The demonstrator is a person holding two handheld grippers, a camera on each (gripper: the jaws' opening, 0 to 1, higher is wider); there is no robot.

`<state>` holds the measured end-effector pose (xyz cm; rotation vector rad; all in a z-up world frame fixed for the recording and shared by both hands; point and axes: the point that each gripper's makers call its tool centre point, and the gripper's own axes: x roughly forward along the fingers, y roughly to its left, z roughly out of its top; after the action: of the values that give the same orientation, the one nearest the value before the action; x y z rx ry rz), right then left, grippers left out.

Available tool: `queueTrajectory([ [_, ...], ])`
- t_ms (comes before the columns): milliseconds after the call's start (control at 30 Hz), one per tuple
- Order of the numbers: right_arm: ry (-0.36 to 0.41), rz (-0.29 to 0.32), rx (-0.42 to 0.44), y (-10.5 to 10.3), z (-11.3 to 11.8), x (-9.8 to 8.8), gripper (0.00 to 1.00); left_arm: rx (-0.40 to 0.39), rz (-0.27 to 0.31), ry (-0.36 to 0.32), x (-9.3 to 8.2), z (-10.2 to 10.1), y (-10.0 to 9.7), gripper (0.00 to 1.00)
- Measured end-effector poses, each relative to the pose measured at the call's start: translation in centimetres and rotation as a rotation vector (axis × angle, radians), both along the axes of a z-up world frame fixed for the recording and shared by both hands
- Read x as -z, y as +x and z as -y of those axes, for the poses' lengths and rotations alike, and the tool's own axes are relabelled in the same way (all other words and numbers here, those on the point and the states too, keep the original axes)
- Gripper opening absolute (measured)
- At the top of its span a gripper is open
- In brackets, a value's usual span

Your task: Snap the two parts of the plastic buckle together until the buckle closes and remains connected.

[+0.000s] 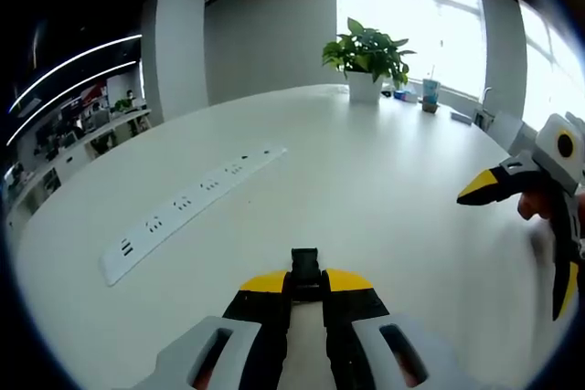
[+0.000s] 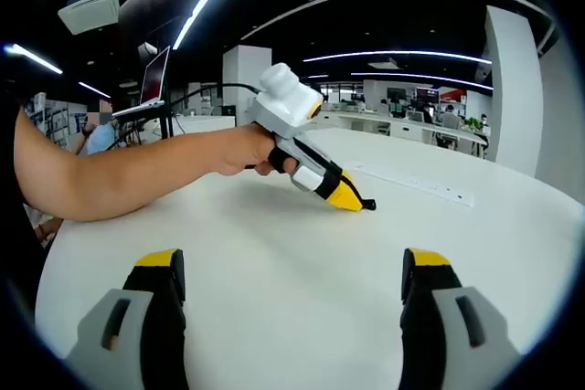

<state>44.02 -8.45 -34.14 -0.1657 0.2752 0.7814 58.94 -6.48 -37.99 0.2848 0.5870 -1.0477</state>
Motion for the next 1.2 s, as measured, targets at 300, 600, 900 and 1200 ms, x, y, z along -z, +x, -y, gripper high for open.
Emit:
queueTrajectory([
  [300, -0.002, 0.001, 0.0, 0.01, 0.03, 0.07, 0.99, 0.0, -0.008, -0.011, 0.1, 0.1, 0.09, 0.11],
  [600, -0.003, 0.001, -0.002, -0.02, 0.01, 0.08, 0.99, 0.005, 0.003, -0.01, 0.11, 0.18, 0.04, 0.11],
  [900, -0.007, 0.0, -0.002, -0.07, 0.06, 0.2, 0.99, 0.01, 0.012, -0.012, 0.07, 0.23, -0.19, 0.11],
  [1200, -0.01, -0.002, -0.009, 0.05, 0.0, 0.35, 0.98, 0.018, -0.001, -0.026, 0.02, 0.34, -0.36, 0.12],
])
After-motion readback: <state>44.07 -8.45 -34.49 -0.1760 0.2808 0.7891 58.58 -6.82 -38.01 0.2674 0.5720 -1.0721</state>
